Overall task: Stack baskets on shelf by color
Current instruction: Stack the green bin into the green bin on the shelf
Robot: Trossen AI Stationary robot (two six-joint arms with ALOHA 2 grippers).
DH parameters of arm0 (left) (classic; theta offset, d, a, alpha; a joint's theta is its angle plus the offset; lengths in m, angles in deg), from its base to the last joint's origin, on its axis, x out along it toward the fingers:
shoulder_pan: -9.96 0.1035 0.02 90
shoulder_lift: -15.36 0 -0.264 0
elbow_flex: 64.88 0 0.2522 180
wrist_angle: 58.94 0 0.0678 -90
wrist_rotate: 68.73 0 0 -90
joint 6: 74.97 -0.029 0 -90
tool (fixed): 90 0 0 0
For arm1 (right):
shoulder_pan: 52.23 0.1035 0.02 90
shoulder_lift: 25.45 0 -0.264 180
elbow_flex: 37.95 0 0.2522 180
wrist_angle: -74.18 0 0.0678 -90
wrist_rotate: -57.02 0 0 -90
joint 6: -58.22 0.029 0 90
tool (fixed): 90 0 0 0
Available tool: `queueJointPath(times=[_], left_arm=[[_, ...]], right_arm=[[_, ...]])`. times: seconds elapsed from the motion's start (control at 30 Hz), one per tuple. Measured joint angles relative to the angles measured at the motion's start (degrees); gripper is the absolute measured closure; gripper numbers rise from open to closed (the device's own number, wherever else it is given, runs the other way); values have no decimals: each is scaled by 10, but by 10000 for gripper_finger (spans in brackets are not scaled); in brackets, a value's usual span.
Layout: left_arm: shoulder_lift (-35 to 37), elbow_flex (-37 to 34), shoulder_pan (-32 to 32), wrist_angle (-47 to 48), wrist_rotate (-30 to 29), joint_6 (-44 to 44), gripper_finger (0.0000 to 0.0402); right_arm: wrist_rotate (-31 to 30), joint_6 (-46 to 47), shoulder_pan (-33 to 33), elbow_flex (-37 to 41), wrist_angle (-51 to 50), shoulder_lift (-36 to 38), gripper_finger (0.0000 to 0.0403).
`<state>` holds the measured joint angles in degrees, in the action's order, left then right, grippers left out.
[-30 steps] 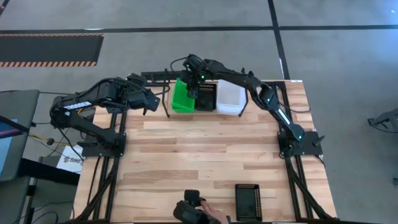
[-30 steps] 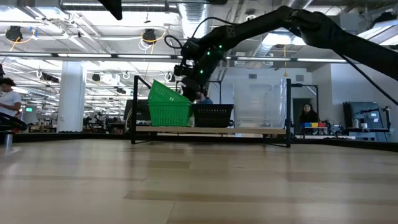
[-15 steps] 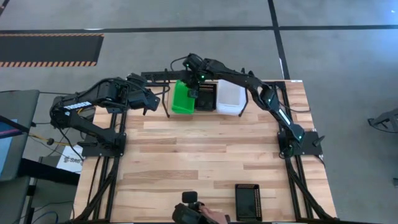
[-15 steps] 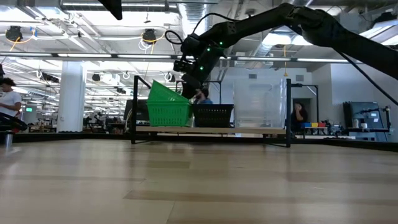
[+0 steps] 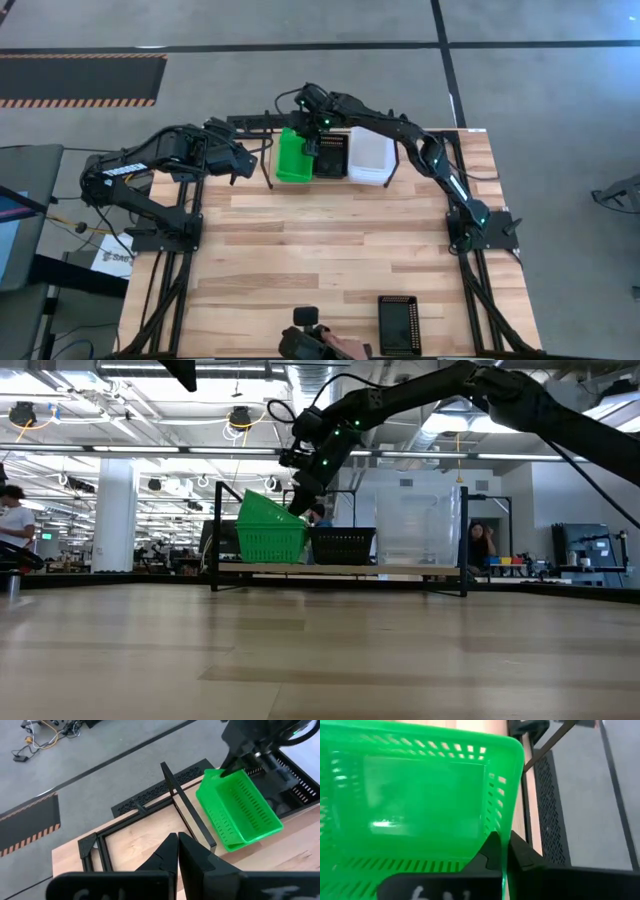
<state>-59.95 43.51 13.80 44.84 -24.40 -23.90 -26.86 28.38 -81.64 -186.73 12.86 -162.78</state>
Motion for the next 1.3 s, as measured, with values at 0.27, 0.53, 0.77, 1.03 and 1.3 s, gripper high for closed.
queueJointPath(times=[0.27, 0.53, 0.77, 1.03, 1.3], left_arm=[[0, 0, 0, 0, -3, 0, 401], [0, 0, 0, 0, -11, 0, 401], [0, 0, 0, 0, -11, 5, 401], [0, 0, 0, 0, -10, 4, 401], [0, 0, 0, 0, -8, 5, 402]], right_arm=[[-2, -30, -8, 0, -59, 35, 399], [13, -51, -14, 0, -73, 51, 400], [37, -59, -14, 3, -70, 51, 398], [43, -55, -9, 3, -26, 50, 302], [-2, -53, -10, 2, -34, 55, 217]])
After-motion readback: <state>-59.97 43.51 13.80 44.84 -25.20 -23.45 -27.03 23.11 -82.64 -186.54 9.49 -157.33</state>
